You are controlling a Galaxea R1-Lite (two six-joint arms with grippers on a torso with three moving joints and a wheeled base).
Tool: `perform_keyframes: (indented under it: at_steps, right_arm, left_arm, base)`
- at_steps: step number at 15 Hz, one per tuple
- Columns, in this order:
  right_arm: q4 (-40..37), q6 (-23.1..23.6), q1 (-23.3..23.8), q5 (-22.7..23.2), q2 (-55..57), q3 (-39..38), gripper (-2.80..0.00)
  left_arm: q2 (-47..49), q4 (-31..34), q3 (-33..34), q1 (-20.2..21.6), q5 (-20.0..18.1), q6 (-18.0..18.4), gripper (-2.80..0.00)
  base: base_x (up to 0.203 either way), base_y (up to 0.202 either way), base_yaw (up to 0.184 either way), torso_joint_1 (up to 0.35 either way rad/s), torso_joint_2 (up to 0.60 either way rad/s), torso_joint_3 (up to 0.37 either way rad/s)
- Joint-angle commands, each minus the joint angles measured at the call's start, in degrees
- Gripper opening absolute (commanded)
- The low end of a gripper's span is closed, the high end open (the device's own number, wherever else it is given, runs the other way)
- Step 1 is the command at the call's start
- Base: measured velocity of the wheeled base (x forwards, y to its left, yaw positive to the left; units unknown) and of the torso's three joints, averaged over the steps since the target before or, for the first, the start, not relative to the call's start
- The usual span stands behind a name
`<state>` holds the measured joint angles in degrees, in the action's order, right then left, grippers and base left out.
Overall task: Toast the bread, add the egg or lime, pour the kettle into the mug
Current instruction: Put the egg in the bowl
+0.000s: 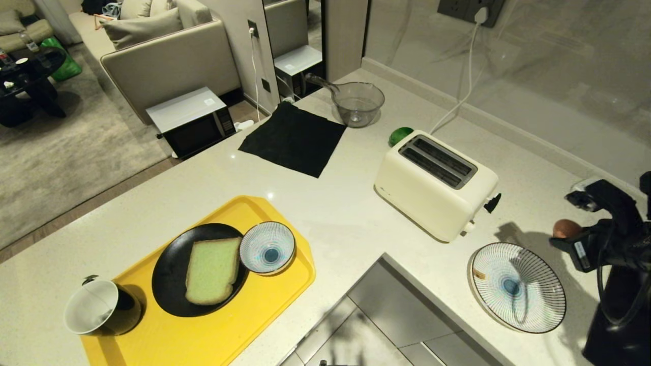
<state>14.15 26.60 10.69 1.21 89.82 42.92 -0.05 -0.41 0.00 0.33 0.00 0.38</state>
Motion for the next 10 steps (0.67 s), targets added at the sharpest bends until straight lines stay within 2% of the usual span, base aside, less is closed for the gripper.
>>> perform_keyframes:
  at_steps: [1,3,10]
  right_arm:
    - [4.12,0.91,2.32,0.02,-4.00,0.73,-2.80]
    - [6.08,1.63,2.41,0.02,-4.29,3.20,-2.80]
    - [5.95,5.30,2.00,0.64,-4.79,9.00,-2.80]
  left_arm:
    - [-0.04,-0.03,0.00,0.02,0.00,0.06,-2.80]
    - [-0.04,-0.03,0.00,0.02,0.00,-0.03,-2.80]
    - [-0.04,-0.03,0.00,0.02,0.00,0.06,-2.80]
  base:
    - [0.000,0.000,0.000,0.000,0.00,0.000]
    - [0.000,0.000,0.000,0.000,0.00,0.000]
    - [0.000,0.000,0.000,0.000,0.00,0.000]
